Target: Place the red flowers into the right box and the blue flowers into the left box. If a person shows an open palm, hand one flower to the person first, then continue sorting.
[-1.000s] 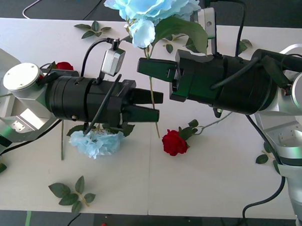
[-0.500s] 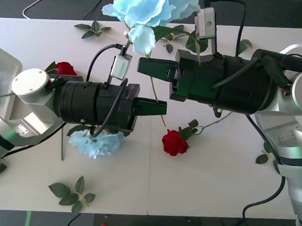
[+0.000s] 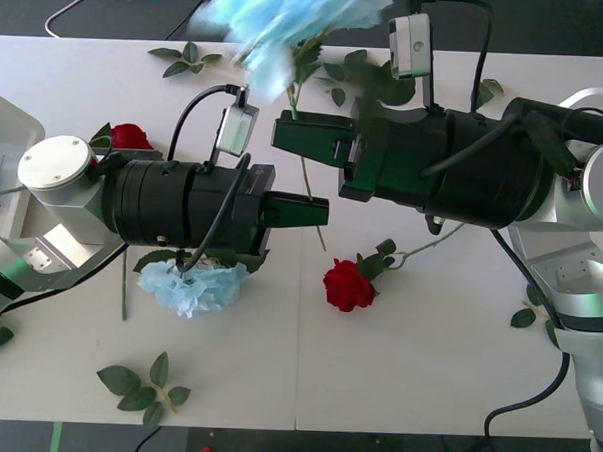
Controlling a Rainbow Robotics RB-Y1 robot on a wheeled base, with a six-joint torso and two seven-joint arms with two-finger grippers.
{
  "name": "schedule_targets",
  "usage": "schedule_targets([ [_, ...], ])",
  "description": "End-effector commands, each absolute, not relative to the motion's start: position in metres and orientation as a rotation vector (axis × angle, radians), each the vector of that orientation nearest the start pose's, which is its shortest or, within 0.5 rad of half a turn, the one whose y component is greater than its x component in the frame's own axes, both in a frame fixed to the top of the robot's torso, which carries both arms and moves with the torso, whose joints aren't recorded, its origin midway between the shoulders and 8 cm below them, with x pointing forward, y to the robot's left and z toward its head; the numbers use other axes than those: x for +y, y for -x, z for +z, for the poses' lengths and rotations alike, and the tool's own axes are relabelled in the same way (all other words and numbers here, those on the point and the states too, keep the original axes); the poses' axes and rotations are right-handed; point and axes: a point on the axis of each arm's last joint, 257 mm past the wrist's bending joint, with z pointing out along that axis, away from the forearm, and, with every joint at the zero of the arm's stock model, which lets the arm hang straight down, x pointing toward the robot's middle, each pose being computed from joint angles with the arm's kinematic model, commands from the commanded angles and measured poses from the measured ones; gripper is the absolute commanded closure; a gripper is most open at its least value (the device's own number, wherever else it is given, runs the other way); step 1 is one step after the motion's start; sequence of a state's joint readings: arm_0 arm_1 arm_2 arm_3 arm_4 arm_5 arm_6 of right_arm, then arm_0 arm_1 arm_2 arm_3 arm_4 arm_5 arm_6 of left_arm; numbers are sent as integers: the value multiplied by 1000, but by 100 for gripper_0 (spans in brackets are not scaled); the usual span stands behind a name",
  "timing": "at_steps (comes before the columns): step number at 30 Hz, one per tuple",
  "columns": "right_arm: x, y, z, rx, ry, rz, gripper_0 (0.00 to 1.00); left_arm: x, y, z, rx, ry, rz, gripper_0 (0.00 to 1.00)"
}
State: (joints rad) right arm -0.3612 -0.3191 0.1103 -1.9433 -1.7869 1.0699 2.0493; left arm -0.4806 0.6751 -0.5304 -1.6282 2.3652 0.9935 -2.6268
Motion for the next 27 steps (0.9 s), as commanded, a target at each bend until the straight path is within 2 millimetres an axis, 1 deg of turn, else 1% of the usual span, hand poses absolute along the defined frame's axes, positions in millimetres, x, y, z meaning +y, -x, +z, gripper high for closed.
schedule_targets([
  [1, 39, -358, 14, 1365, 849, 1451, 0, -19, -361, -70, 1419, -1052, -1509, 100],
  [7, 39, -359, 15, 1356, 850, 1445, 0, -18, -362, -65, 1408, -1039, -1519, 100],
  [11, 39, -359, 16, 1354, 848, 1442, 0, -5, -373, -53, 1399, -1025, -1483, 100],
  [13, 39, -360, 16, 1353, 847, 1441, 0, 10, -383, -43, 1411, -1015, -1441, 100],
  [17, 38, -360, 16, 1354, 845, 1438, 0, 34, -397, -35, 1484, -1015, -1350, 100],
  [21, 36, -362, 15, 1361, 846, 1429, 0, 77, -419, -24, 1617, -1016, -1163, 100],
  [22, 36, -362, 15, 1362, 844, 1428, 0, 84, -421, -22, 1636, -1009, -1141, 100],
  [23, 34, -363, 14, 1365, 845, 1423, 0, 100, -426, -16, 1687, -997, -1092, 100],
  [24, 34, -363, 14, 1367, 846, 1421, 0, 108, -427, -14, 1710, -992, -1069, 100],
  [25, 32, -364, 12, 1373, 847, 1415, 0, 121, -429, -11, 1752, -984, -1034, 100],
  [26, 31, -365, 12, 1375, 848, 1412, 0, 127, -429, -10, 1775, -980, -1020, 100],
  [27, 28, -367, 10, 1382, 846, 1404, 0, 142, -429, -8, 1826, -969, -991, 100],
])
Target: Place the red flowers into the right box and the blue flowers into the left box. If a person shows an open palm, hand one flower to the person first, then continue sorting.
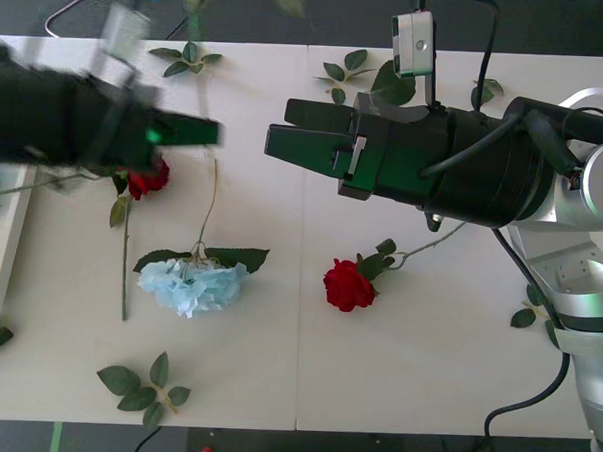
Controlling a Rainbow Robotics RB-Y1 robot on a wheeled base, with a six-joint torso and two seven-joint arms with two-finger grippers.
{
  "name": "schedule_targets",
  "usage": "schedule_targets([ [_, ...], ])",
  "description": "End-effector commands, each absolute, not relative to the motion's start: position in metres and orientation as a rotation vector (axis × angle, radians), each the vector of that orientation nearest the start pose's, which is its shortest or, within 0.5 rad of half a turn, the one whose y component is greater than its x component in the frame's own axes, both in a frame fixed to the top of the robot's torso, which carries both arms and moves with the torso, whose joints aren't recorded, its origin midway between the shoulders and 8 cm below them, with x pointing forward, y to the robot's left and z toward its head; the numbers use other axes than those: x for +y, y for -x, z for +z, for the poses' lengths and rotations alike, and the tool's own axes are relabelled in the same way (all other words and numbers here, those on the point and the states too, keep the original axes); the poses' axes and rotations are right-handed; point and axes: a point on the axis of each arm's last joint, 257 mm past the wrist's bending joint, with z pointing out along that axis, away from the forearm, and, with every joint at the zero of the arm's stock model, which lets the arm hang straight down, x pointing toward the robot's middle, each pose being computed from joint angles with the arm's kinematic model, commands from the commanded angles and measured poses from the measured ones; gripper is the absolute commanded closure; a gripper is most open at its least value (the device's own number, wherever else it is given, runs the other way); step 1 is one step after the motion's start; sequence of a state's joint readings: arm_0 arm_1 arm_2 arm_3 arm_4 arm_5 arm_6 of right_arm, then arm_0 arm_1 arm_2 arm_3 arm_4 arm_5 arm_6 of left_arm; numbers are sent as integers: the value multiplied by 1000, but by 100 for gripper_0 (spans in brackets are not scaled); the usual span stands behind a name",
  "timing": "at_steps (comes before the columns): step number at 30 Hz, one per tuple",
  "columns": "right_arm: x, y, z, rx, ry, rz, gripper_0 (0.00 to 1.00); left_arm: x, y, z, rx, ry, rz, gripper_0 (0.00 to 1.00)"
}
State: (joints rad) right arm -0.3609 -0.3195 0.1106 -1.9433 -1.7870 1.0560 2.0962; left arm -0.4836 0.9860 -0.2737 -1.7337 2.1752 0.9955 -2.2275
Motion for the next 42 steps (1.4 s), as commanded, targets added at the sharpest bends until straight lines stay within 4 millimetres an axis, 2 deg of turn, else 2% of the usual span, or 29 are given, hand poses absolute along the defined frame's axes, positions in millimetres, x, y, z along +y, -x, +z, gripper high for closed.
schedule_targets([
  [1, 26, -368, 9, 1389, 847, 1396, 0, 155, -430, -7, 1872, -953, -962, 100],
  [2, 25, -368, 7, 1393, 850, 1389, 0, 161, -431, -7, 1895, -946, -946, 100],
  [5, 13, -374, -1, 1426, 856, 1346, 0, 203, -439, -5, 2022, -859, -857, 100],
  [6, 11, -375, -4, 1434, 860, 1335, 0, 211, -440, -4, 2046, -837, -843, 100],
  [11, -21, -392, -28, 1507, 916, 1162, 0, 296, -455, -4, 2214, -686, -637, 100],
  [12, -33, -399, -35, 1521, 946, 1084, 0, 320, -456, -3, 2249, -639, -596, 100],
  [13, -39, -404, -39, 1531, 959, 1037, 0, 330, -457, -3, 2263, -612, -584, 100],
  [15, -66, -418, -54, 1564, 1023, 869, 0, 368, -457, -4, 2313, -510, -555, 100],
  [16, -73, -421, -59, 1574, 1044, 826, 0, 378, -457, -5, 2324, -483, -554, 100],
  [17, -92, -431, -67, 1594, 1082, 715, 0, 401, -454, -10, 2355, -409, -566, 100],
  [18, -101, -435, -72, 1605, 1102, 665, 0, 410, -454, -11, 2363, -384, -568, 100],
  [21, -145, -453, -94, 1627, 1221, 393, 0, 461, -449, -25, 2383, -279, -573, 100],
  [25, -194, -466, -125, 1612, 1407, 81, 0, 520, -433, -47, 2435, -236, -476, 100],
  [29, -225, -470, -152, 1638, 1517, -102, 0, 569, -414, -62, 2477, -184, -378, 100],
  [32, -238, -470, -173, 1673, 1587, -213, 0, 600, -401, -73, 2490, -169, -307, 100],
  [33, -239, -471, -176, 1673, 1600, -235, 0, 605, -399, -76, 2494, -169, -296, 100],
  [35, -242, -472, -187, 1674, 1661, -326, 0, 619, -392, -94, 2509, -160, -268, 100],
  [41, -229, -465, -227, 1651, 1827, -435, 0, 642, -396, -143, 2481, -145, -200, 100],
  [42, -227, -464, -231, 1645, 1848, -452, 0, 643, -396, -145, 2470, -141, -197, 100],
])
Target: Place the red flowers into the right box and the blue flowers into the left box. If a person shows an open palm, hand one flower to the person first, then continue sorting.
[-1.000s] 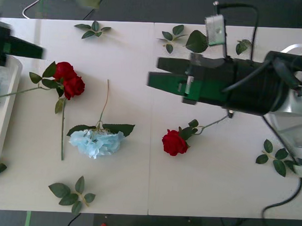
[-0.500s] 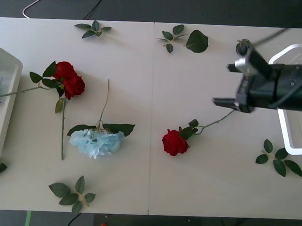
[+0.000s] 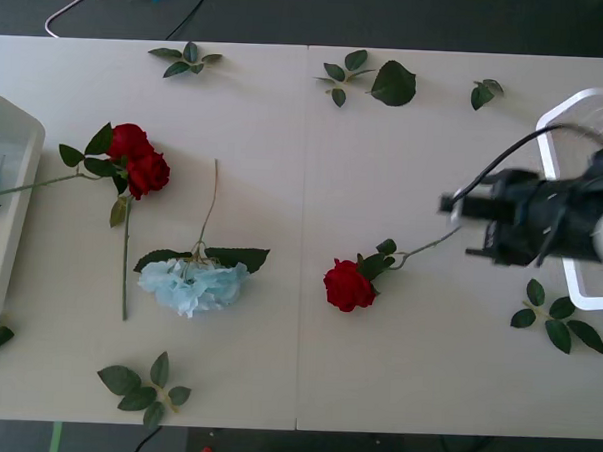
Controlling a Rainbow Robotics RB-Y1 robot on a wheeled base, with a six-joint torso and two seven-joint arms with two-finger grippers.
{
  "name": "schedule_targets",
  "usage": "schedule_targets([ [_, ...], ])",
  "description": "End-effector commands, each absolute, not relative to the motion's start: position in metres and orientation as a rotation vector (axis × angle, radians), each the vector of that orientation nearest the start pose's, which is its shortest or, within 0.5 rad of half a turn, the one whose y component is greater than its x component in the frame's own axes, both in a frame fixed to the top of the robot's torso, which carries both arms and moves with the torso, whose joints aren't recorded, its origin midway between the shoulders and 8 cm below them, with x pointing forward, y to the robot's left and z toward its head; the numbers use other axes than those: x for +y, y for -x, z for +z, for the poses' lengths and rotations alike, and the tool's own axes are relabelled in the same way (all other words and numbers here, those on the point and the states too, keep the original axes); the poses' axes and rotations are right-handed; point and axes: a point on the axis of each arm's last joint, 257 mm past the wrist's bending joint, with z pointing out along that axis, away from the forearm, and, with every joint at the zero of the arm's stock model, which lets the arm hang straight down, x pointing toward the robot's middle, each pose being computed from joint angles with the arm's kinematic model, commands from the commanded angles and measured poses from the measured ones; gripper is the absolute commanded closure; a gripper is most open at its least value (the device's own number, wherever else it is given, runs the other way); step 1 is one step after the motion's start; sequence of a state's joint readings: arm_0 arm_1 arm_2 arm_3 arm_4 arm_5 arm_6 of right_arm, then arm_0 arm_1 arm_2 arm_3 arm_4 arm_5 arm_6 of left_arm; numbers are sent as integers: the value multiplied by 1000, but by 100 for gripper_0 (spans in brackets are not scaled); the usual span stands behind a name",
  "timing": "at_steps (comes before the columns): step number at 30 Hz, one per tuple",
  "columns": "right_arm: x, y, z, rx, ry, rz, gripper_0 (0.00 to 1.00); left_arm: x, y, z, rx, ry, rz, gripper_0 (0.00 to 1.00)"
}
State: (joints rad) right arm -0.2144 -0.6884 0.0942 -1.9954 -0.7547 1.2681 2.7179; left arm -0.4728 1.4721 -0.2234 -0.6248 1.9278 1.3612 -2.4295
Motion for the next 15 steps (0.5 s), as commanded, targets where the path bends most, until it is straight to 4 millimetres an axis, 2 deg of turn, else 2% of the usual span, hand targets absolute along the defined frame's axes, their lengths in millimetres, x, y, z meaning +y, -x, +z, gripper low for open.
schedule_targets([
  [1, -224, -462, -239, 1620, 1902, -508, 0, 647, -397, -156, 2456, -130, -185, 100],
  [2, -223, -461, -241, 1614, 1913, -517, 0, 648, -397, -158, 2453, -131, -183, 100],
  [5, -210, -457, -256, 1523, 2035, -653, 0, 653, -397, -192, 2438, -97, -152, 100],
  [10, -180, -457, -282, 1484, 2133, -658, 0, 665, -406, -242, 2398, -33, -32, 100],
  [15, -158, -468, -295, 1457, 2182, -688, 0, 672, -413, -271, 2345, 22, 62, 100],
])
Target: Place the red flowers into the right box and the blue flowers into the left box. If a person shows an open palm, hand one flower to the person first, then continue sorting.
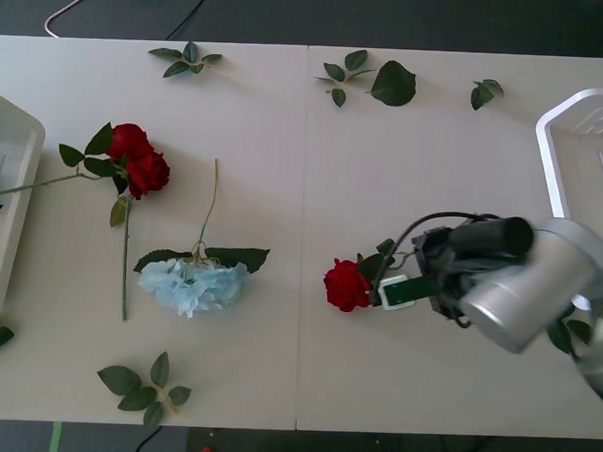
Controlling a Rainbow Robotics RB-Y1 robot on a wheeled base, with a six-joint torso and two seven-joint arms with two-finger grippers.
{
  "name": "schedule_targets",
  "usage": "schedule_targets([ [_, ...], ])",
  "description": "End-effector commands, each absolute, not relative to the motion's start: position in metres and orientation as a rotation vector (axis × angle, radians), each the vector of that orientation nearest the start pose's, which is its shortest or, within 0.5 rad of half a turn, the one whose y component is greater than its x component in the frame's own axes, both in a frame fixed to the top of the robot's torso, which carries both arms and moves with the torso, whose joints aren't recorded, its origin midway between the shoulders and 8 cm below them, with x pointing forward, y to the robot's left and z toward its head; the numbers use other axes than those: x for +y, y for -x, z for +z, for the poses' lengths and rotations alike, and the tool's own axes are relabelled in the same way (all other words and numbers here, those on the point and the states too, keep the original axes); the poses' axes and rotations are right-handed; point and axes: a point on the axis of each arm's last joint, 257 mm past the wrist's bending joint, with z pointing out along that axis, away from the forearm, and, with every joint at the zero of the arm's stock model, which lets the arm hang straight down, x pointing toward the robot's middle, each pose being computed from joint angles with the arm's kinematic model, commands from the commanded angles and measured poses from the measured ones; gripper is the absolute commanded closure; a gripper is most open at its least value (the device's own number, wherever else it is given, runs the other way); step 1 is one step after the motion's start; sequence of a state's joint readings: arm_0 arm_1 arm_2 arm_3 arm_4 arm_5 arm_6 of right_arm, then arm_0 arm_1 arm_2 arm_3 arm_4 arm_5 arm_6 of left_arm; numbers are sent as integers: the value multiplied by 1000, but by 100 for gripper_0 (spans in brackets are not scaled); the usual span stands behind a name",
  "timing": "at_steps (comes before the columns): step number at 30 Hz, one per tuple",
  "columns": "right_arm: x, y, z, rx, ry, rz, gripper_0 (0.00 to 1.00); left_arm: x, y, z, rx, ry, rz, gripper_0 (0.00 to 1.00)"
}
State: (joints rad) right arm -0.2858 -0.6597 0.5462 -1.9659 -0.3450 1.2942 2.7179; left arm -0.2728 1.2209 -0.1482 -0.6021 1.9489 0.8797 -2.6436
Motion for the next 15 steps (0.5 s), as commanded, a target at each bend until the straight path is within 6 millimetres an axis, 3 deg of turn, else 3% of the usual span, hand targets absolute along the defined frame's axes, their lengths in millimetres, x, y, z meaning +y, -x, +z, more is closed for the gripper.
schedule_targets([
  [1, -153, -470, -296, 1454, 2186, -694, 0, 672, -413, -276, 2344, 28, 67, 100],
  [9, -141, -495, -310, 1506, 2194, -730, 0, 653, -416, -304, 2330, 73, 17, 99],
  [10, -143, -498, -313, 1504, 2204, -750, 0, 649, -417, -306, 2323, 82, 5, 98],
  [11, -143, -500, -316, 1496, 2212, -765, 0, 648, -421, -306, 2312, 89, 5, 91],
  [13, -144, -503, -321, 1479, 2228, -799, 0, 648, -425, -307, 2296, 102, 15, 33],
  [14, -145, -506, -323, 1469, 2233, -817, 0, 646, -430, -305, 2277, 114, 15, 0],
  [15, -146, -507, -326, 1469, 2233, -822, 0, 642, -434, -303, 2265, 115, 5, 0],
])
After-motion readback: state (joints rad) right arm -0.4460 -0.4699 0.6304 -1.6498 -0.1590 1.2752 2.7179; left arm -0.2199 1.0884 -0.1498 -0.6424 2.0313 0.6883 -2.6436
